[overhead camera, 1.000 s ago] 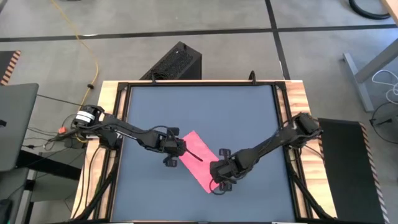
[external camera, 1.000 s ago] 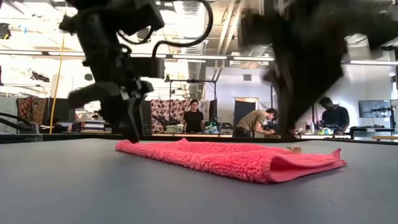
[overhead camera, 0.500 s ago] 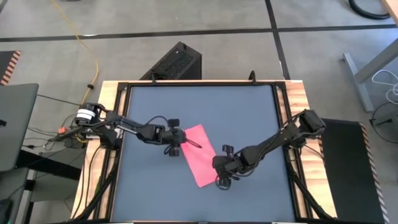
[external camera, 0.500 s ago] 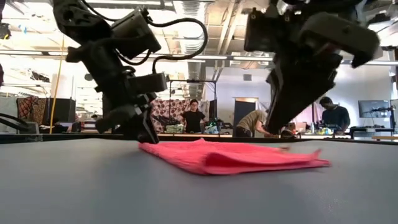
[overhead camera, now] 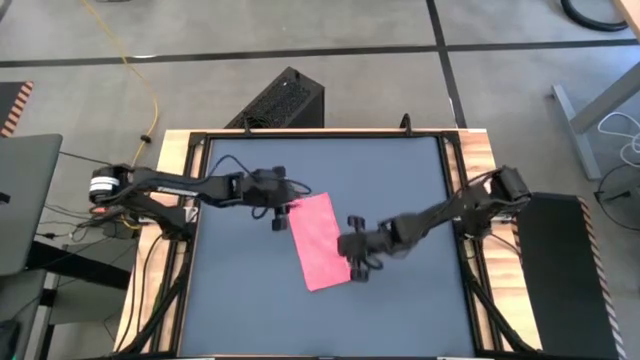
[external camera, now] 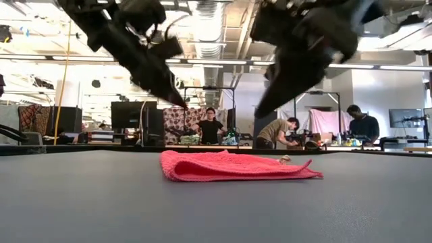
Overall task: Roll towel
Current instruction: Roll the light red towel
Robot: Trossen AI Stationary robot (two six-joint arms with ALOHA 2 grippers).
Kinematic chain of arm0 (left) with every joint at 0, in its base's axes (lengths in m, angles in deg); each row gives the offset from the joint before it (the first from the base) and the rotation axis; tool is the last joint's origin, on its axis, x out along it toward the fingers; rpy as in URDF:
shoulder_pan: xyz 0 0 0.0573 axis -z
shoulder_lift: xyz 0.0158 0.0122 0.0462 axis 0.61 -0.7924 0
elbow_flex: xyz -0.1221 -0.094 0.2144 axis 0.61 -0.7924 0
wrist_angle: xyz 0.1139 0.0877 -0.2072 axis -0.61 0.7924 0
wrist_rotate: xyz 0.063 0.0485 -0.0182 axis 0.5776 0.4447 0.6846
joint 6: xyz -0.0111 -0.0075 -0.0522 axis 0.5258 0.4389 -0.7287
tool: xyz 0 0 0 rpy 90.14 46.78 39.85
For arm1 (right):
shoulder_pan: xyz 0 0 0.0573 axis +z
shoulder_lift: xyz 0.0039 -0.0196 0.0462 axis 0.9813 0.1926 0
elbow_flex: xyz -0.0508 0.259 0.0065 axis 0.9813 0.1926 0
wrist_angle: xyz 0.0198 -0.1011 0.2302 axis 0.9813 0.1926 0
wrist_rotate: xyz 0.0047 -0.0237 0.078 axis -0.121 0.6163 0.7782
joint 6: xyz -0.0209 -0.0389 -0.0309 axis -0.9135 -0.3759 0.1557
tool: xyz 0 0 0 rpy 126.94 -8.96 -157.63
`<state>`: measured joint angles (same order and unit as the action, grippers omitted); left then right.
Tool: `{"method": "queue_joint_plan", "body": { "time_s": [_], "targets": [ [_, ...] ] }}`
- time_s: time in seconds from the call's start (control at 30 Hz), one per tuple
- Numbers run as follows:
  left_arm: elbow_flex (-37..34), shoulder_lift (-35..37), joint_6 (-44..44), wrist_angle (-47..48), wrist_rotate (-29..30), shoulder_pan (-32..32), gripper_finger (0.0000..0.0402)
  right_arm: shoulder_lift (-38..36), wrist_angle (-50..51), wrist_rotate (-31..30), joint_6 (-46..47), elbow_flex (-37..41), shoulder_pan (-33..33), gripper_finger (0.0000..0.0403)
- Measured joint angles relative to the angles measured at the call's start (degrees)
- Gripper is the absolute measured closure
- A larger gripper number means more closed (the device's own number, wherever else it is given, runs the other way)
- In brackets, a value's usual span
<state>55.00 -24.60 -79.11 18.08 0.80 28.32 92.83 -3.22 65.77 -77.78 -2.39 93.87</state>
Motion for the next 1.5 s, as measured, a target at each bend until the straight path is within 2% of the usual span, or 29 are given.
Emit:
{"method": "queue_joint_plan", "body": {
  "time_s": [0.07, 0.13, 0.2, 0.3, 0.47, 0.57, 0.67, 0.83, 1.03, 1.23, 1.5],
  "targets": [
    [-1.3, 0.8, -8.2, -3.2, -10.4, 1.8, 0.0304, -1.4, -4.0, 3.5, -3.0, 2.5, -4.6, 0.0323],
    [-3.3, -0.8, -14.4, -7.7, -14.9, 6.4, 0.0304, -2.3, -9.9, 9.0, -5.6, 5.4, -8.8, 0.0331],
    [-5.3, -3.9, -17.9, -13.9, -11.9, 12.8, 0.0304, -2.4, -16.4, 13.1, -7.2, 7.7, -12.1, 0.034],
    [-5.7, -9.8, -20.7, -23.5, -4.1, 21.1, 0.0304, -1.7, -19.0, 14.3, -9.8, 8.7, -15.5, 0.0355],
    [-1.5, -18.6, -23.6, -26.3, 5.8, 27.6, 0.0304, 2.5, -24.8, 14.6, -11.7, 8.5, -21.1, 0.0381],
    [1.1, -22.8, -26.3, -25.3, 7.3, 28.2, 0.0304, 5.4, -25.3, 14.6, -11.8, 8.7, -23.8, 0.0389],
    [2.8, -25.6, -29.0, -22.4, 4.0, 28.2, 0.0304, 7.7, -25.3, 14.6, -11.7, 8.6, -25.6, 0.0386],
    [3.8, -26.1, -32.8, -17.5, -1.0, 27.9, 0.0304, 10.3, -25.7, 14.5, -11.2, 8.6, -25.9, 0.038],
    [3.8, -23.3, -33.5, -10.2, -3.6, 27.7, 0.0304, 10.9, -24.1, 13.5, -7.7, 8.4, -24.7, 0.0384],
    [3.7, -18.6, -31.5, -0.9, -7.5, 27.8, 0.0304, 7.7, -19.6, 11.0, -5.8, 8.6, -21.4, 0.0384],
    [3.7, -12.5, -25.6, 1.5, -14.8, 27.8, 0.0304, 1.9, -20.1, 11.0, -0.3, 8.6, -19.2, 0.0372]
  ]
}}
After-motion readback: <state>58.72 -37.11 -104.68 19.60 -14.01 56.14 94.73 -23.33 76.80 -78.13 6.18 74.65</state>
